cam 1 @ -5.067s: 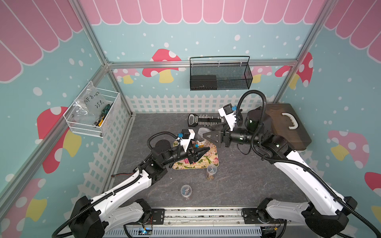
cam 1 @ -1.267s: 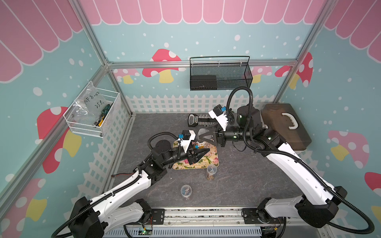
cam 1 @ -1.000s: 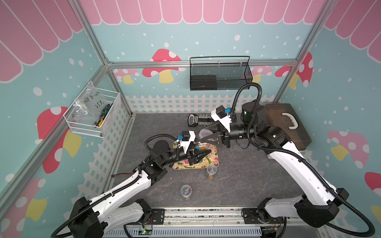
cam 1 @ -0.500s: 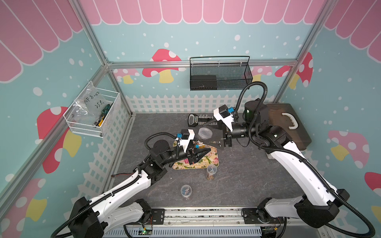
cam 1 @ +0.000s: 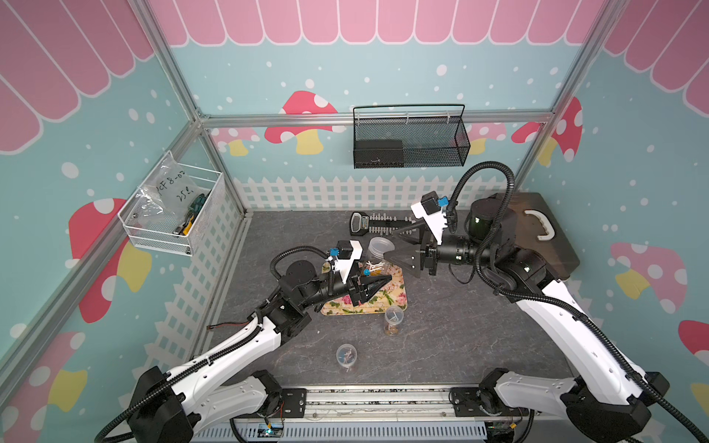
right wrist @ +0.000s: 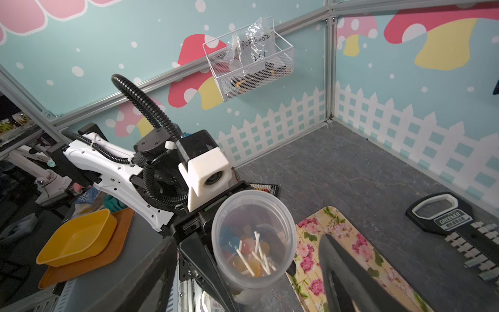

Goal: Pour the candies out of the jar
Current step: Unscrew the lid from the jar.

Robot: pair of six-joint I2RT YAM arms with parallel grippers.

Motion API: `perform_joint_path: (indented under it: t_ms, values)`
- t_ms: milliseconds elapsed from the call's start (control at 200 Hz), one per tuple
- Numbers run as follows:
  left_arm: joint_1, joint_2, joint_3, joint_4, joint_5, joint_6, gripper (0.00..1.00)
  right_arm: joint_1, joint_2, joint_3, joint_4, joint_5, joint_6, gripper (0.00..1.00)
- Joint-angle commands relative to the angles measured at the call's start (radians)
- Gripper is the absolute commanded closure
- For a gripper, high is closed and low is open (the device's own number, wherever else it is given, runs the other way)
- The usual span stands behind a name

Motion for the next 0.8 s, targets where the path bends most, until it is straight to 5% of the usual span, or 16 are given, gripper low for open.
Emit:
perform_joint_path:
  t_ms: [0, 475, 795]
  values:
    - [0.003, -0.007, -0.012, 0.014, -0.012, 0.009, 0.48, 0.013, 0.005, 0.004, 0.025, 0.027, 0.093, 0.2]
    - [0.002, -0.011, -0.021, 0.014, -0.01, 0.001, 0.48, 0.062, 0.06, 0.026, 0.028, 0.045, 0.093, 0.29]
    - [0.003, -0.023, -0.024, 0.003, -0.014, 0.001, 0.48, 0.065, 0.085, 0.043, 0.028, 0.006, 0.067, 0.48]
